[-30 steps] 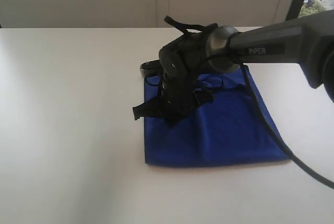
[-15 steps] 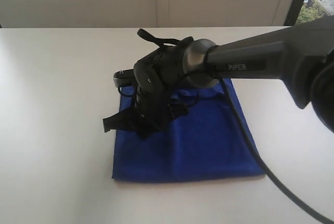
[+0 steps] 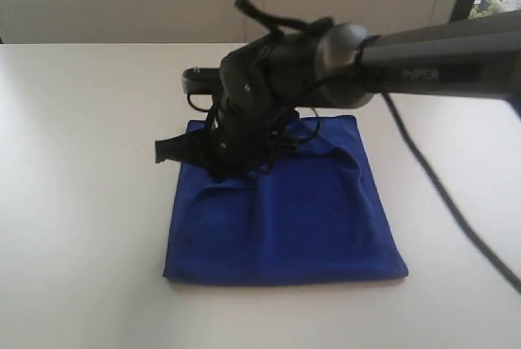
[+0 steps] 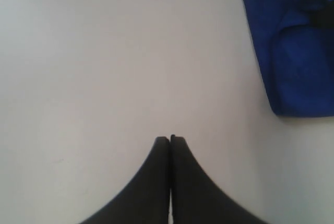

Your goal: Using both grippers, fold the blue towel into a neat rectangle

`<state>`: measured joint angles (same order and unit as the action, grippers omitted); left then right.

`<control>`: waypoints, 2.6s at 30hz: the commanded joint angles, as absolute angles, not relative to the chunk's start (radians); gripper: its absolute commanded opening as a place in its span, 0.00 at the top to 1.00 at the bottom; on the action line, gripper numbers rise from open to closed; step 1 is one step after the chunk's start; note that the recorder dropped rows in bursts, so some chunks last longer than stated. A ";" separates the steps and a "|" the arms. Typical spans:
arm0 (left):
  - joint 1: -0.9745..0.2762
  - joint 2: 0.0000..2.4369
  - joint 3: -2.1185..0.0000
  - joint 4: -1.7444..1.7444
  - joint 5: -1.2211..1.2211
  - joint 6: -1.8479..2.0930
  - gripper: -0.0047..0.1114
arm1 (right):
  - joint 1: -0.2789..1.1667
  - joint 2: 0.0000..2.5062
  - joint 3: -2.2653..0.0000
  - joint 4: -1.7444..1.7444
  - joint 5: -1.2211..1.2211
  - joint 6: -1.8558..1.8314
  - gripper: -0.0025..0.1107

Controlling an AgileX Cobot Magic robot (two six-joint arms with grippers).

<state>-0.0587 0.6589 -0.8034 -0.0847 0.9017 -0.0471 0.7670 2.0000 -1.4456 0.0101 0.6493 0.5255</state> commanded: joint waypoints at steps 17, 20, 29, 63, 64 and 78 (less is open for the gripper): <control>-0.058 0.651 -0.796 -0.088 0.867 -0.048 0.96 | 0.290 1.567 -1.085 0.362 0.709 -0.137 0.98; -0.058 0.651 -0.796 -0.092 0.820 -0.048 0.96 | 0.260 1.569 -1.051 0.416 0.674 -0.191 0.98; -0.058 0.651 -0.796 -0.094 0.723 -0.048 0.96 | 0.258 1.622 -1.010 0.591 0.500 -0.311 0.98; -0.409 1.588 -0.969 -0.656 0.238 0.368 0.96 | 0.348 2.086 -1.328 1.185 0.508 -0.623 0.72; -0.409 1.588 -0.969 -0.656 0.238 0.368 0.96 | 0.348 2.086 -1.328 1.185 0.508 -0.623 0.70; -0.409 1.588 -0.969 -0.656 0.238 0.368 0.96 | 0.348 2.087 -1.325 1.095 0.451 -0.345 0.63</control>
<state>-0.4050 1.5899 -0.9641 -0.6392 0.2214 0.3614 0.3486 2.0773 -1.3229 1.0969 0.4722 -0.3877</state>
